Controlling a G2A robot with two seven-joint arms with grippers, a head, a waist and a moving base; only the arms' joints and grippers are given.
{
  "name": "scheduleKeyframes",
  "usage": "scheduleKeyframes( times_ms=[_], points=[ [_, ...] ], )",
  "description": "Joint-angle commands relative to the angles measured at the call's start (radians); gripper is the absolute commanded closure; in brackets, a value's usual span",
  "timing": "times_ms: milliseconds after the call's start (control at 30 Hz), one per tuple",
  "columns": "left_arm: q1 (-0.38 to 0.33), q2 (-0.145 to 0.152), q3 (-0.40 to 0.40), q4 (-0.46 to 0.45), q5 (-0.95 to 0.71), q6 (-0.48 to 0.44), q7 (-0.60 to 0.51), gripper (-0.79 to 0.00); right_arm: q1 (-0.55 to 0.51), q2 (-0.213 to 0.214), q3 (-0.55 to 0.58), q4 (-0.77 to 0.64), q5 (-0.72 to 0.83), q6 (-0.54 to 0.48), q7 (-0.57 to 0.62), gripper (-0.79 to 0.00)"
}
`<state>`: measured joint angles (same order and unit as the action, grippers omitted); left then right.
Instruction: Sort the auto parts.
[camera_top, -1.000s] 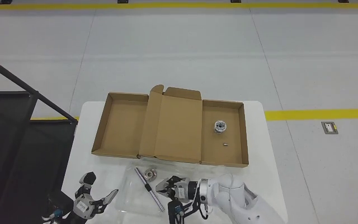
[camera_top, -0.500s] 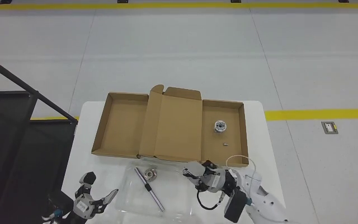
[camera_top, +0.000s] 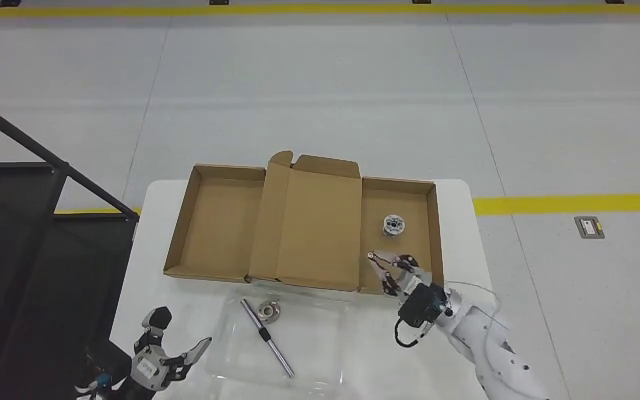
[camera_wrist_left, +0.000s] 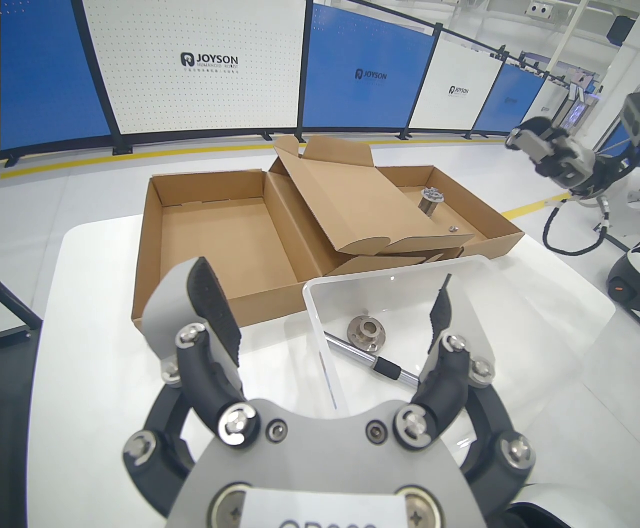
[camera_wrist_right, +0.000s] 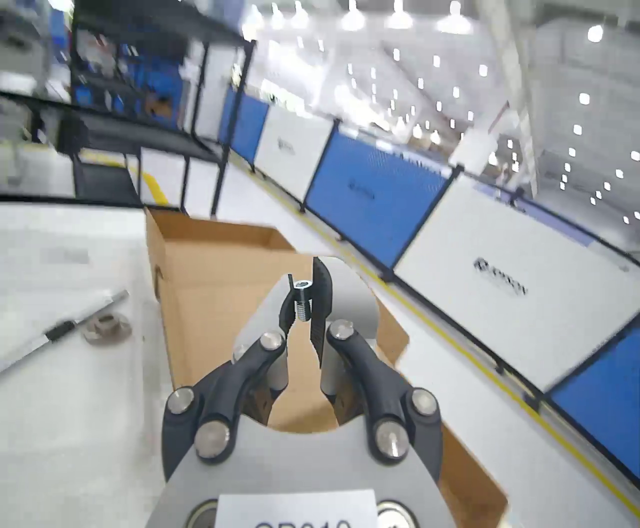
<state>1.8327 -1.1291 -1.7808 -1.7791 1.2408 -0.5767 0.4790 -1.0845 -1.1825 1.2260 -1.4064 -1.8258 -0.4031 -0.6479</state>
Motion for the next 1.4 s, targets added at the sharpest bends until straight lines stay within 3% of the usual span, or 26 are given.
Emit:
scheduleKeyframes(
  times_ms=[0, 167, 267, 433, 600, 800, 867, 933, 1000, 1167, 1267, 1367],
  points=[
    [0.0, 0.0, 0.0, 0.0, 0.0, 0.0, 0.0, -0.785, -0.017, 0.007, 0.03, -0.032, 0.004, -0.041, 0.159, 0.0],
    [0.0, 0.0, 0.0, 0.0, 0.0, 0.0, 0.0, -0.785, -0.029, 0.014, 0.065, -0.091, 0.009, -0.116, 0.516, 0.0],
    [0.0, 0.0, 0.0, 0.0, 0.0, 0.0, 0.0, -0.785, -0.019, 0.012, 0.062, -0.106, 0.024, -0.139, 0.665, 0.0],
    [0.0, 0.0, 0.0, 0.0, 0.0, 0.0, 0.0, -0.785, 0.039, 0.007, 0.05, -0.07, 0.117, -0.256, 0.849, 0.0],
    [0.0, 0.0, 0.0, 0.0, 0.0, 0.0, 0.0, -0.785, 0.108, -0.002, 0.03, 0.005, 0.2, -0.309, 0.972, 0.0],
    [0.0, 0.0, 0.0, 0.0, 0.0, 0.0, 0.0, -0.785, 0.171, -0.009, 0.007, 0.094, 0.267, -0.344, 1.026, -0.025],
    [0.0, 0.0, 0.0, 0.0, 0.0, 0.0, 0.0, -0.785, 0.186, -0.01, -0.001, 0.114, 0.278, -0.346, 1.038, -0.135],
    [0.0, 0.0, 0.0, 0.0, 0.0, 0.0, 0.0, -0.785, 0.198, -0.011, -0.007, 0.128, 0.287, -0.351, 1.046, -0.16],
    [0.0, 0.0, 0.0, 0.0, 0.0, 0.0, 0.0, -0.785, 0.206, -0.012, -0.012, 0.141, 0.296, -0.359, 1.049, -0.123],
    [0.0, 0.0, 0.0, 0.0, 0.0, 0.0, 0.0, -0.785, 0.21, -0.01, -0.017, 0.152, 0.297, -0.354, 1.041, -0.135],
    [0.0, 0.0, 0.0, 0.0, 0.0, 0.0, 0.0, -0.785, 0.203, -0.006, -0.013, 0.145, 0.293, -0.349, 1.034, -0.311],
    [0.0, 0.0, 0.0, 0.0, 0.0, 0.0, 0.0, -0.785, 0.182, -0.001, -0.002, 0.113, 0.281, -0.338, 1.01, -0.376]
  ],
)
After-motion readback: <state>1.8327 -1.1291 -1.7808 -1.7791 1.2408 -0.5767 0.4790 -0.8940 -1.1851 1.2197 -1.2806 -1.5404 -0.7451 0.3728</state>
